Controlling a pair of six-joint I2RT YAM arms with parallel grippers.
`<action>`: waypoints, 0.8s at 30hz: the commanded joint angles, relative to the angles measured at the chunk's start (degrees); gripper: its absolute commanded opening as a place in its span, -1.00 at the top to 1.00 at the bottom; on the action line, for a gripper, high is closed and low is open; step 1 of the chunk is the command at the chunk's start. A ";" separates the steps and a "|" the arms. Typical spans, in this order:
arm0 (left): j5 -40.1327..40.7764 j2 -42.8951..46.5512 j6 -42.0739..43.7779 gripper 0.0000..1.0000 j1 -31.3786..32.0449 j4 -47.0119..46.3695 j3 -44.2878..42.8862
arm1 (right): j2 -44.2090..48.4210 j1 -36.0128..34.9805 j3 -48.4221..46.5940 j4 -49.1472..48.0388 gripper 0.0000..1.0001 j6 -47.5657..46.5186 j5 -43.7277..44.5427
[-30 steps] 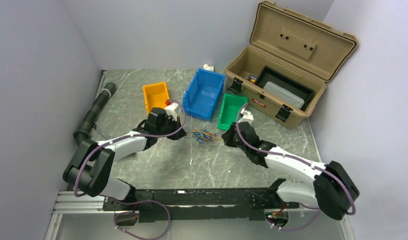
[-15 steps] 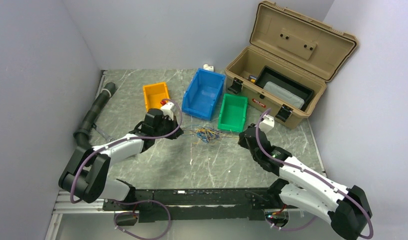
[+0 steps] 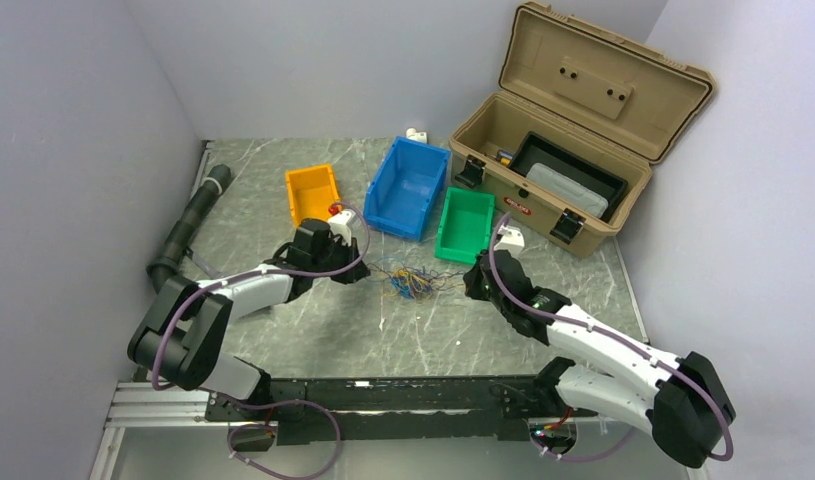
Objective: Untangle the cables
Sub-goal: Untie the cable.
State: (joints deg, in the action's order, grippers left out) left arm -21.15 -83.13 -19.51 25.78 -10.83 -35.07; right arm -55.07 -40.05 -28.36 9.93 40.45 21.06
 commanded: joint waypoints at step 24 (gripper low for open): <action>-0.74 -1.65 4.41 1.00 3.22 2.39 -5.45 | -11.08 0.33 -7.81 -9.49 -0.27 -18.20 -15.85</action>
State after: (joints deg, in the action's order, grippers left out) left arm -21.15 -85.03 -16.47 28.56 -8.23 -38.37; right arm -63.18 -39.92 -33.06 4.38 26.02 7.64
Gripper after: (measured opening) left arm 0.021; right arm 0.614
